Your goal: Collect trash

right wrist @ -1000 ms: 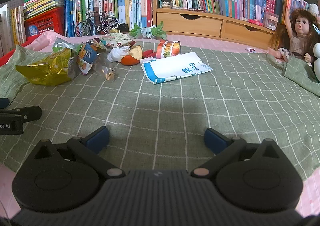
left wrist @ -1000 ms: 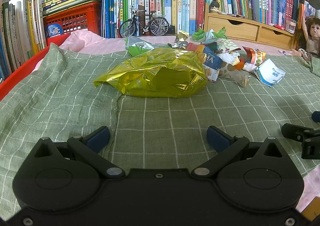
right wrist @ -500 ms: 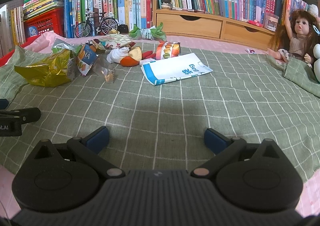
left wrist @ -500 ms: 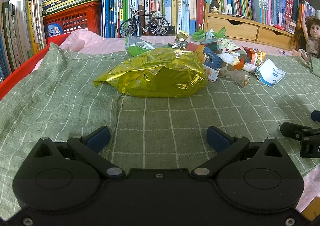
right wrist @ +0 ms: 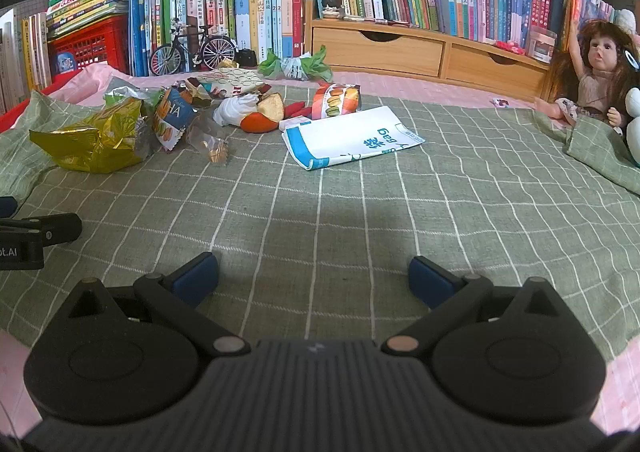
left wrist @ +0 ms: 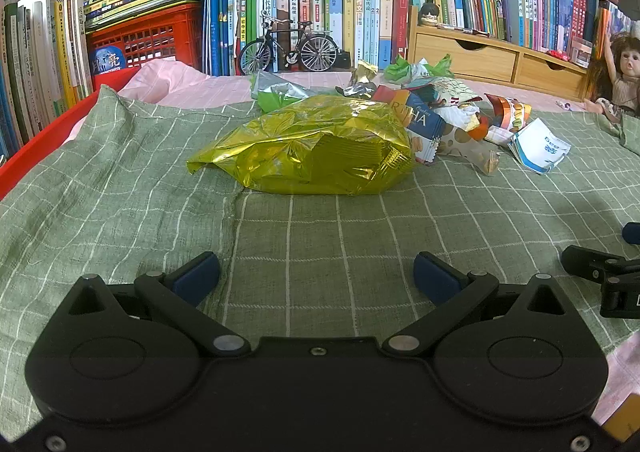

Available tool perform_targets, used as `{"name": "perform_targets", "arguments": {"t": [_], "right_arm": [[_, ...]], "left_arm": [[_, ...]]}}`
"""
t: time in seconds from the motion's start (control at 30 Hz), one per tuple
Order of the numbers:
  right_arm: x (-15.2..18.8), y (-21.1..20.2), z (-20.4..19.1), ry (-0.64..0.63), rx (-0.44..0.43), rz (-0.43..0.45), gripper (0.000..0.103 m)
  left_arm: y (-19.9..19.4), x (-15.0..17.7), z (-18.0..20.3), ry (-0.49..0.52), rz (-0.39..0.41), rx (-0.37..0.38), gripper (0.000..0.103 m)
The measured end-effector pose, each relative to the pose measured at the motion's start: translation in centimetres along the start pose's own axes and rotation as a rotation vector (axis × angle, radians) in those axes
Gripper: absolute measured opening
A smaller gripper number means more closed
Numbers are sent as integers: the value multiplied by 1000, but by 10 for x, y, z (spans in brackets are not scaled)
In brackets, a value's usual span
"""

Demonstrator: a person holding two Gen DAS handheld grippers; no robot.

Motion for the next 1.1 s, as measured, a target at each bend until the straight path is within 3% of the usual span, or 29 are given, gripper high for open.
{"name": "perform_targets", "arguments": {"t": [0.53,0.7,0.87,0.97,1.1], "right_arm": [[0,0,-1,-2,-2,1,103],[0,1,0,-22,-43,-34,103],[-3,-4,2,-49,-74,-103,103],[-19,-16,8,-55,-69,-47,103],[-54,-23,23,-48,-61,17,103]], "left_arm": [[0,0,0,0,0,0,103],[-1,-1,0,-6,2,7,103],[-8,-4,-1,8,18,52,103],[-22,-19,-7,5,77,73,103],[-34,-50,-10,-37,112,185,103]]}}
Point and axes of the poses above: each gripper's, at about its wrist camera, not at the fingertips, and y roughly the way its jaws point, z to its right, x to its underside, the point moved 10 cm from there along y, roughly the way its jaws point, and after that the axes turned 8 degrees about z, right-handed, at the moved point
